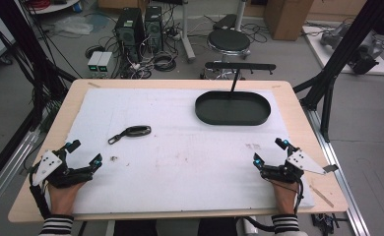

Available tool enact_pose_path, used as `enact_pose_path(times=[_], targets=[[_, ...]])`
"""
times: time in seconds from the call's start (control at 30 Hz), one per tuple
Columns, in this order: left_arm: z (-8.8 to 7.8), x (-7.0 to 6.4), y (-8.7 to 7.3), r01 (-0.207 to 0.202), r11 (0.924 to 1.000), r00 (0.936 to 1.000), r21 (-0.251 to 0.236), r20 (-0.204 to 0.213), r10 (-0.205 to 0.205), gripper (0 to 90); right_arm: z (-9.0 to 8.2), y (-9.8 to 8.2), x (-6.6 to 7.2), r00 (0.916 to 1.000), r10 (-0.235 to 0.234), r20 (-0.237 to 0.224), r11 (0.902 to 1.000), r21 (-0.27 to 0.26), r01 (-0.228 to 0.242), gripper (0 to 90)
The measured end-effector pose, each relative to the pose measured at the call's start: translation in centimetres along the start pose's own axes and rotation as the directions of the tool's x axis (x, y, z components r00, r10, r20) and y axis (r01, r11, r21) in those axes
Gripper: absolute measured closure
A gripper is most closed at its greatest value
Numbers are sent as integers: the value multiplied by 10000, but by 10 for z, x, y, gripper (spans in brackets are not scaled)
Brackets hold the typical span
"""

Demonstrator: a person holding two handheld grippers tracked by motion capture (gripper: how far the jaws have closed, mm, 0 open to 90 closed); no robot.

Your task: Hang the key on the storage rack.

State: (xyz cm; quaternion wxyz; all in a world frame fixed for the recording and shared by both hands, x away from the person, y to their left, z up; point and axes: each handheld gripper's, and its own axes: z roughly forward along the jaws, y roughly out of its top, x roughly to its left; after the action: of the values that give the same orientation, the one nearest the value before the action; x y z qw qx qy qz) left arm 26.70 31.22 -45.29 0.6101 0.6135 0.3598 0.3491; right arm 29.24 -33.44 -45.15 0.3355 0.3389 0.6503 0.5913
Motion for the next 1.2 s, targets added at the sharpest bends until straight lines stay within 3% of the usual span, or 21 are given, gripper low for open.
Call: enact_pose_path(times=[0.5,0.73,0.83,0.9,0.93,1.07,1.2], targets=[[0,0,0,-2,10000,10000,11,-7,2,56,-2,-1,-2,9997,253,37,9995,-195,-252,5],[1,1,0,79,10000,10000,14,7,-79,56,-1,-1,0,10000,-24,45,9998,-184,25,5],[1,4,1,396,9991,9990,-126,216,-394,56,-1,0,1,10000,-82,48,9999,-149,83,5],[3,7,3,361,9993,9988,-123,349,-356,56,-1,0,1,10000,7,82,9999,-143,-6,5],[6,11,9,251,9997,9978,58,610,-254,56,-1,0,0,9999,-72,101,9998,-196,73,5],[16,18,25,42,9987,9947,510,1024,-94,56,-1,-1,-1,10000,27,79,9998,-200,-26,5],[30,27,49,-559,9885,9902,1403,1350,368,56,-1,-1,-1,9999,125,54,9998,-172,-124,5]])
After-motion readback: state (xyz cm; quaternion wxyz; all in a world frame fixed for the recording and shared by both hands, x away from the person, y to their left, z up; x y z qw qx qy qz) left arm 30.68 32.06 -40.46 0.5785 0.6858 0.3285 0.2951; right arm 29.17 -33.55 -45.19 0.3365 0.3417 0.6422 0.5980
